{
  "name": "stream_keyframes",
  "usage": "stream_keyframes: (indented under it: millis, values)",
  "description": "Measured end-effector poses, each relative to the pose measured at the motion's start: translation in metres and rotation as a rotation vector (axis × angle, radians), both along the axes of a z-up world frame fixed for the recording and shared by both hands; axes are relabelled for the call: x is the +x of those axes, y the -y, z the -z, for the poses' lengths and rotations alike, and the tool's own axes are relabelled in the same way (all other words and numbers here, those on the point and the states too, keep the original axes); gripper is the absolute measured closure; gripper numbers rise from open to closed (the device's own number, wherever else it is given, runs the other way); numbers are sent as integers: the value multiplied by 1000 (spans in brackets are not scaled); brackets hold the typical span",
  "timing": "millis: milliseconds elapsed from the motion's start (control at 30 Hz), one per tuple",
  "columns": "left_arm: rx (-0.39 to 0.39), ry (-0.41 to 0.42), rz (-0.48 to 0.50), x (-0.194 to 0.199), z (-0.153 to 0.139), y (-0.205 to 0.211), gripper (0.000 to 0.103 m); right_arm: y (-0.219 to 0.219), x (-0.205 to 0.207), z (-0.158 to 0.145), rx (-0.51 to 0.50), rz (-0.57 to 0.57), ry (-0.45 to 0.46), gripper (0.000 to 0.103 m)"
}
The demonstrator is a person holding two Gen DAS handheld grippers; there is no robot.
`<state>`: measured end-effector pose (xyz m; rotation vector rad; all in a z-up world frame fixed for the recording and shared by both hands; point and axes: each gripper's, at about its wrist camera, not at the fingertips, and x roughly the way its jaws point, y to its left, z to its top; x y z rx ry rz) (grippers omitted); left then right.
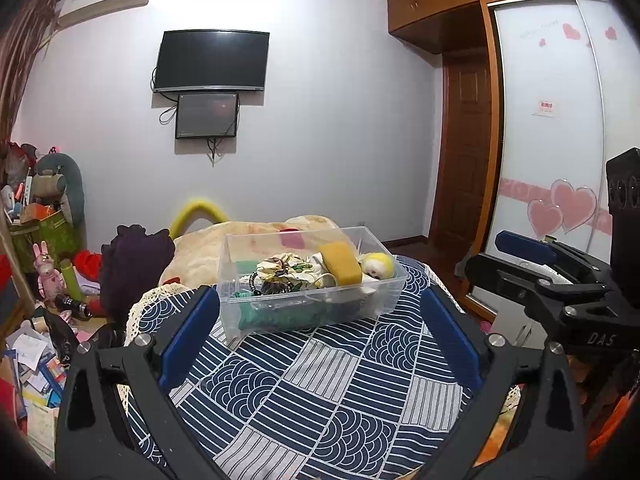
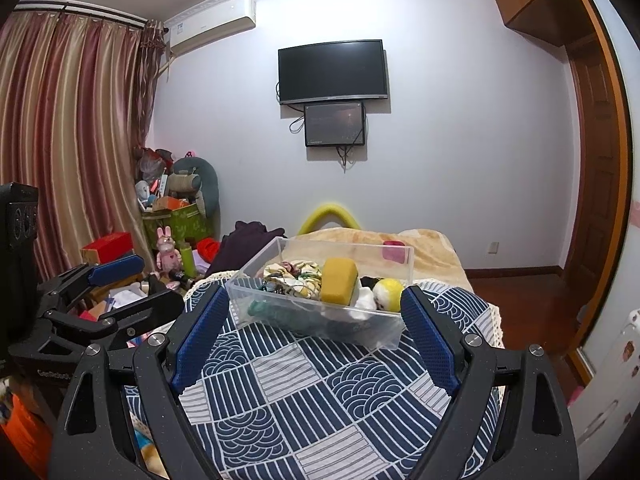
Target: Organize soft objects
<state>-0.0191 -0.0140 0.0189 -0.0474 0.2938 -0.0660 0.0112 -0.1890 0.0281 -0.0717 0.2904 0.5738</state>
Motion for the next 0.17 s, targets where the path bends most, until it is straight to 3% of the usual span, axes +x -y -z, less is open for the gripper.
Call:
stream_keyframes:
  millis: [167]
  values:
    - [-3,-11,0,1,1,-1,1,-1,0,0,-3,-2,-4,17]
